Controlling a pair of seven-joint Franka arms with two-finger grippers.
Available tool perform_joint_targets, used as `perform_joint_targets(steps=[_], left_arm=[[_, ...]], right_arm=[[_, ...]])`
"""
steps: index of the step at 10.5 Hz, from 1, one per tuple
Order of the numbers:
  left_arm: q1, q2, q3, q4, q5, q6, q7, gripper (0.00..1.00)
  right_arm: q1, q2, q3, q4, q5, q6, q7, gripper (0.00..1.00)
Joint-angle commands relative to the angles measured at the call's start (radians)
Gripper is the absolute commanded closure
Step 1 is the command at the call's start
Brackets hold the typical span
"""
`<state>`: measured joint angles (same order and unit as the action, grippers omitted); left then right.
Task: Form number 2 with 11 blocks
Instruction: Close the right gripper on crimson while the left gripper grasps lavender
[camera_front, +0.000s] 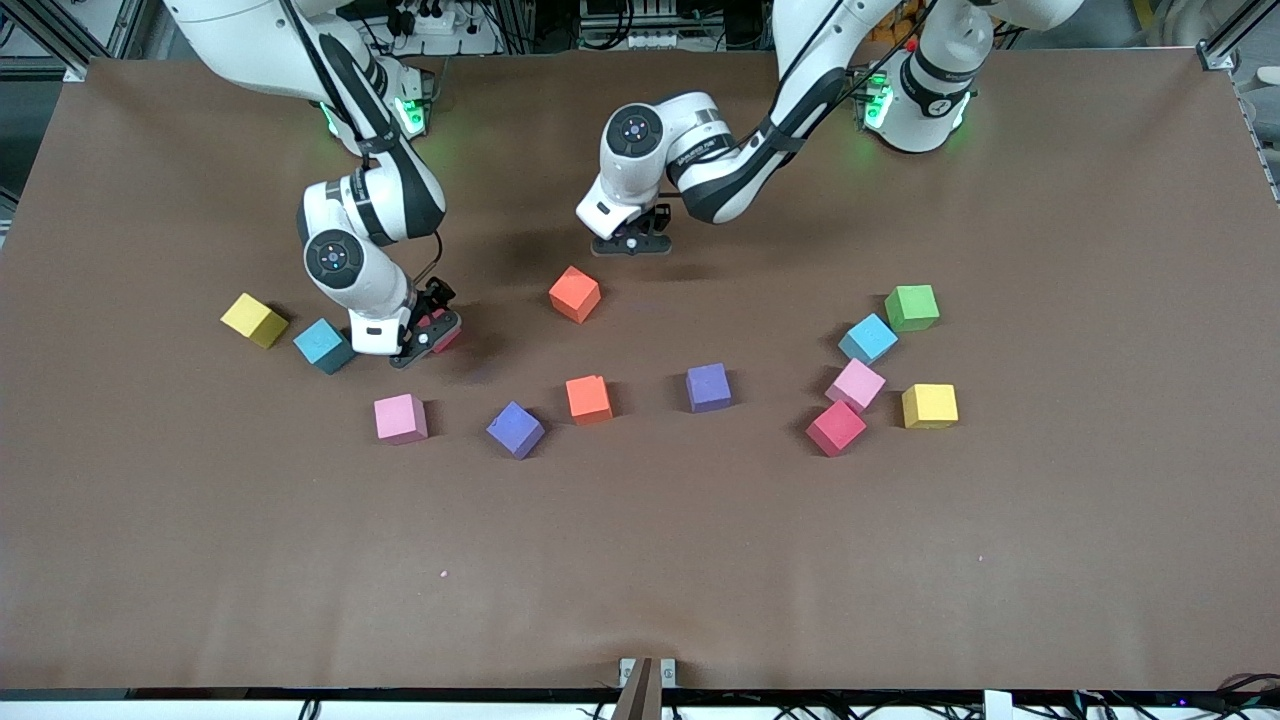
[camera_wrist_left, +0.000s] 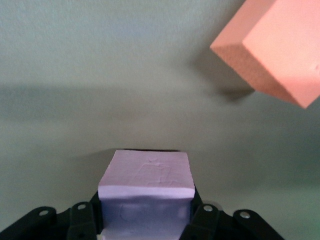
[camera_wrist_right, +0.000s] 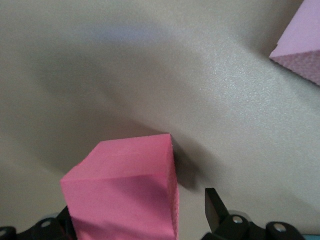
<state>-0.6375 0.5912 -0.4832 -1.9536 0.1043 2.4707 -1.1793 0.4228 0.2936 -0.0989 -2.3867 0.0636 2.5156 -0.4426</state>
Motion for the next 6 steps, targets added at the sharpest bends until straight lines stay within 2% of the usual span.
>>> perform_joint_targets(steps=[1,2,3,4,5,6], left_arm=[[-0.01,-0.008,-0.005,-0.011,0.029,0.002,-0.045,0.63],[-0.011,-0.005,-0.005,-0.011,0.053,0.002,-0.045,0.62],[-0.011,0.001,-0.005,-0.013,0.11,0.002,-0.055,0.61],[-0.013,0.004,-0.006,-0.016,0.127,0.002,-0.066,0.6],[-0.013,0.007,-0.006,-0.016,0.127,0.002,-0.066,0.58],[-0.014,0.009,-0.006,-0.014,0.127,0.002,-0.08,0.35]], right_arm=[[-0.012,-0.004,0.008,-0.008,0.019,0.011,-0.021,0.27],[-0.012,-0.007,0.01,-0.008,0.019,0.008,-0.019,0.5],[-0.013,-0.013,0.01,-0.008,0.021,0.0,-0.016,0.64],[-0.013,-0.02,0.01,-0.008,0.021,-0.012,-0.015,0.68],[-0.012,-0.03,0.011,-0.006,0.021,-0.03,-0.015,0.68],[-0.01,-0.045,0.011,-0.006,0.024,-0.043,-0.015,0.68]])
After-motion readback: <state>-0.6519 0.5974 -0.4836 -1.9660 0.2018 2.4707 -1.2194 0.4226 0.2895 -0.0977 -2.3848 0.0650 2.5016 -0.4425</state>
